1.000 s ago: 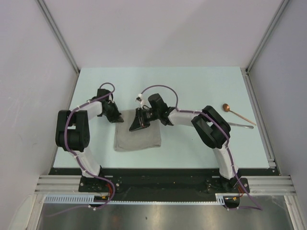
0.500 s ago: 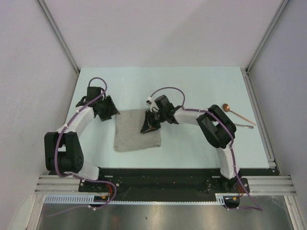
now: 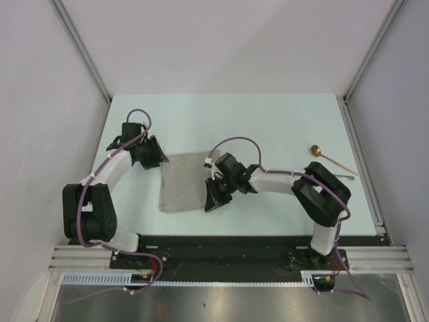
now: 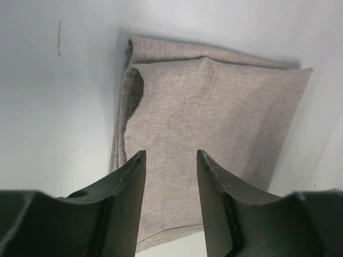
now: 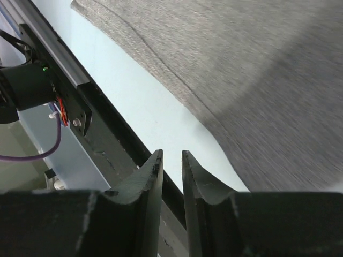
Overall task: Fold the napkin into a case and place the utensils inside
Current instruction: Smooth out the square-folded napkin at the center of the board.
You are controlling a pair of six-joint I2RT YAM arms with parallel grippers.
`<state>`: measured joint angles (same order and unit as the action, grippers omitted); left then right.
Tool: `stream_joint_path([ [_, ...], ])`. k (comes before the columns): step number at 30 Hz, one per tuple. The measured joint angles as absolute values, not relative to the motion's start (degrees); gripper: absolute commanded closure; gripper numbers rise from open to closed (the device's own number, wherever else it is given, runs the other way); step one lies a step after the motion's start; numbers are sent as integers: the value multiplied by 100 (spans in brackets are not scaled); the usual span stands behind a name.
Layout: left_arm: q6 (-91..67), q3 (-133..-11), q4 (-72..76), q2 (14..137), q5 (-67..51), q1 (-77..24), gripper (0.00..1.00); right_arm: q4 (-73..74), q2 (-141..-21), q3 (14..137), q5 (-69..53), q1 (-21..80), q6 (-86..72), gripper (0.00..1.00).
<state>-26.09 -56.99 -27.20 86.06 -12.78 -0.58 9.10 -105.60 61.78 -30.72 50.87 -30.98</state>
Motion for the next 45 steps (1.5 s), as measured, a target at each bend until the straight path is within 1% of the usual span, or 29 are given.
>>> stream_joint_path([
  [1,-2591,-5658,-2711,8560,-1326,-67,53,917,-10508,6134,-3037,5050,-3098,74],
  [2,-2582,-5616,-2689,8536,-1385,-82,45,915,-10438,6080,-3015,4987,-3098,72],
  [3,-2582,-5588,-2665,8543,-1435,-97,38,913,-10355,6029,-2998,4908,-3100,70],
  [4,-2556,-5581,-2668,8573,-1470,-108,36,913,-10259,5986,-2995,4814,-3100,69],
  [6,-2532,-5610,-2681,8722,-1490,-123,37,921,-10082,5933,-2993,4652,-3100,68],
  [9,-2473,-5957,-2930,9148,-1315,-126,41,917,-9848,5865,-2971,4451,-3100,68],
  [10,-2434,-6132,-3009,9314,-1216,-128,46,917,-9754,5813,-2958,4414,-3100,68],
  [14,-2331,-6678,-3127,9765,-1035,-130,57,904,-9439,5522,-2936,4379,-3153,68],
  [19,-2285,-6810,-3122,10180,-1015,-132,60,867,-9308,5269,-2965,4235,-3225,69],
  [22,-2281,-6810,-3138,10337,-993,-132,67,832,-9284,5181,-2974,4132,-3251,70],
  [27,-2285,-6849,-3140,10348,-908,-132,74,646,-9277,5041,-3033,4086,-3312,71],
  [28,-2285,-6875,-3144,10348,-906,-132,77,589,-9284,5015,-3050,4091,-3345,72],
  [34,-2287,-6938,-3127,10348,-886,-132,84,311,-9480,4982,-3111,4115,-3489,73],
  [40,-2287,-6993,-3120,10350,-891,-132,86,62,-9771,5015,-3205,4130,-3583,76],
  [45,-2287,-7098,-3127,10350,-893,-132,86,-91,-10073,5142,-3284,4182,-3642,77],
])
